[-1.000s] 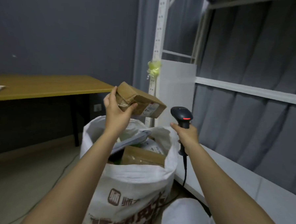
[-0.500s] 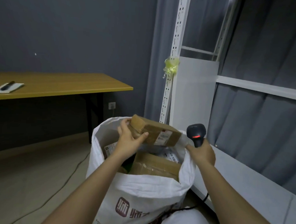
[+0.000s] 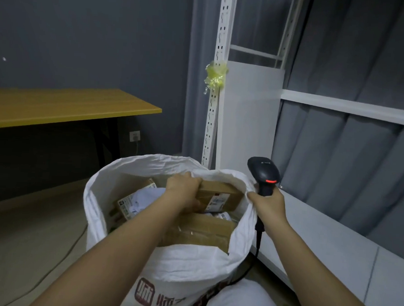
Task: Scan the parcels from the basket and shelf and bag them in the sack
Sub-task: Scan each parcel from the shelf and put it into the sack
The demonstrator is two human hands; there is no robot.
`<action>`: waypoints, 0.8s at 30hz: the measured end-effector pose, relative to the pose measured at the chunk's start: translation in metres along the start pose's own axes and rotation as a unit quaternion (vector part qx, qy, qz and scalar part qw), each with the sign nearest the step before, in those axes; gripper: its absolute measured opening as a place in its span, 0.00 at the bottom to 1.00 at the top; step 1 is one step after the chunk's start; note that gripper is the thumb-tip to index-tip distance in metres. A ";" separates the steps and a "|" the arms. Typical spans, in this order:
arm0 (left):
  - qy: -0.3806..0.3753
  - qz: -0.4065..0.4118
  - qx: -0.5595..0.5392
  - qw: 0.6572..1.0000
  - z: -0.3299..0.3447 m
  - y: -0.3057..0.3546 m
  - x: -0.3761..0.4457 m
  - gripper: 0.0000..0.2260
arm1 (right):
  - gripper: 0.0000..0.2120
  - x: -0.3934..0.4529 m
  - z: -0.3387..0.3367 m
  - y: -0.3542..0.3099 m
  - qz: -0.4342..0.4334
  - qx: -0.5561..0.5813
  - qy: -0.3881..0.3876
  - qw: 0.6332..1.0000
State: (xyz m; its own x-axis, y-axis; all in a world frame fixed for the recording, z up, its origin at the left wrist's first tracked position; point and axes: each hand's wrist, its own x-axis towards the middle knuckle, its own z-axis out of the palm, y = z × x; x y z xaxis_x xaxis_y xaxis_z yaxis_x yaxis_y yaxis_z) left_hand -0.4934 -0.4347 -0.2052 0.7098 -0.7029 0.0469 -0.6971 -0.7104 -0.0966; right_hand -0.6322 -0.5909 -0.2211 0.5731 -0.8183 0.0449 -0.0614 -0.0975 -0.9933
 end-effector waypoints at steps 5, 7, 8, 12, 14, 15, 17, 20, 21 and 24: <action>-0.019 -0.013 0.018 1.000 0.028 -0.027 0.013 0.28 | 0.15 0.004 0.006 0.000 0.010 0.041 0.031 0.999; -0.054 -0.028 -0.018 0.998 0.040 -0.035 0.016 0.28 | 0.16 0.005 0.012 0.000 0.011 0.049 0.027 0.998; -0.066 -0.028 -0.032 0.997 0.041 -0.037 0.018 0.27 | 0.16 0.005 0.015 0.000 0.013 0.048 0.020 0.999; -0.073 -0.005 -0.037 0.997 0.034 -0.034 0.020 0.25 | 0.16 0.001 0.023 0.007 0.031 0.025 -0.006 0.999; -0.056 -0.005 -0.024 0.998 0.032 -0.028 0.019 0.25 | 0.18 0.000 0.023 0.011 0.028 0.007 0.016 0.999; -0.047 -0.009 -0.028 0.998 0.034 -0.026 0.018 0.23 | 0.20 0.000 0.022 0.013 0.031 -0.003 0.026 0.999; -0.040 -0.016 -0.065 0.997 0.036 -0.026 0.016 0.19 | 0.23 -0.001 0.021 0.014 0.047 -0.011 0.038 0.998; -0.043 -0.006 -0.084 0.996 0.027 -0.035 0.013 0.16 | 0.19 0.000 0.021 0.012 0.062 -0.008 0.041 0.997; -0.015 -0.006 -0.045 0.999 0.021 -0.040 0.013 0.15 | 0.18 0.001 0.021 0.009 0.058 -0.008 0.040 0.997; 0.111 -0.074 0.051 0.990 0.003 -0.066 0.010 0.18 | 0.17 0.003 0.029 0.001 0.029 -0.023 0.026 0.999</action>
State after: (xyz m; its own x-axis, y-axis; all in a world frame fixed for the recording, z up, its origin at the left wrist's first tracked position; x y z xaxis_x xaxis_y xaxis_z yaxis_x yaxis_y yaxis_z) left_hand -0.4396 -0.3946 -0.2017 0.7553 -0.5901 0.2851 -0.5656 -0.8067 -0.1711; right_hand -0.6072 -0.5770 -0.2252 0.5240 -0.8517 -0.0056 -0.1320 -0.0747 -0.9884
